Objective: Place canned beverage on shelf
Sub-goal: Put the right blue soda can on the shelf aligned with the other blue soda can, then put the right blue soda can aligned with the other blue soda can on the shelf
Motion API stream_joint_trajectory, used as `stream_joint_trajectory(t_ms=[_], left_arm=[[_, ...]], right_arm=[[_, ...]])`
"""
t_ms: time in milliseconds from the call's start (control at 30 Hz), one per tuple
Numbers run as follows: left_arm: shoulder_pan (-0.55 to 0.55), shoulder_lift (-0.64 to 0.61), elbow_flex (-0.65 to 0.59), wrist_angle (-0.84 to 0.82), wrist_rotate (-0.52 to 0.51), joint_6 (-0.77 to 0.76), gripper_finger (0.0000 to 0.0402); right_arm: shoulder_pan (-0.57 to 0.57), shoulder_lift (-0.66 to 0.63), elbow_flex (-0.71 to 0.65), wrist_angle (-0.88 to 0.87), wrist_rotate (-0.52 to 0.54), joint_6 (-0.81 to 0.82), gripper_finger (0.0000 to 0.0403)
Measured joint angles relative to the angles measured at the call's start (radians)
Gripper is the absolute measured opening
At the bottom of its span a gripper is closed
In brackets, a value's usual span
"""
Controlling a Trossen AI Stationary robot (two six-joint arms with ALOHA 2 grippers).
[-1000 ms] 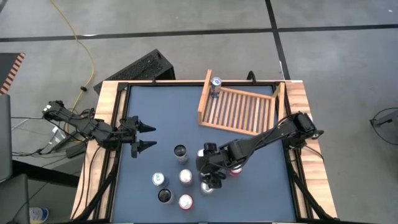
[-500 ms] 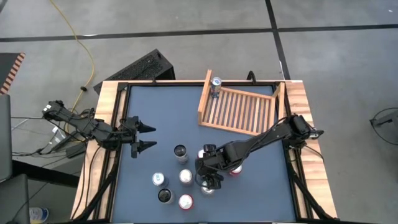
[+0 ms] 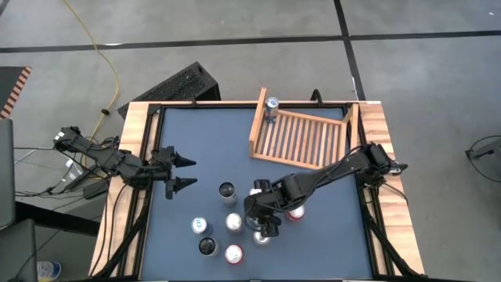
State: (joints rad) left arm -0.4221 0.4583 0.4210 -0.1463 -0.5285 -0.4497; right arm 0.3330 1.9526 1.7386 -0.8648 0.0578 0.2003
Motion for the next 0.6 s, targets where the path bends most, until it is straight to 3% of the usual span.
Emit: stream_joint_trajectory(t_ms=[333,600], left_arm=[[0.0,0.0,0.0,0.0,-0.001,0.0,0.0341],[0.0,0.0,0.0,0.001,-0.001,0.0,0.0341]], right_arm=[[-0.02,0.0,0.0,-0.002,-0.002,-0.001,0.0264],[-0.021,-0.005,0.039,-0.023,-0.011,-0.038,0.0275]])
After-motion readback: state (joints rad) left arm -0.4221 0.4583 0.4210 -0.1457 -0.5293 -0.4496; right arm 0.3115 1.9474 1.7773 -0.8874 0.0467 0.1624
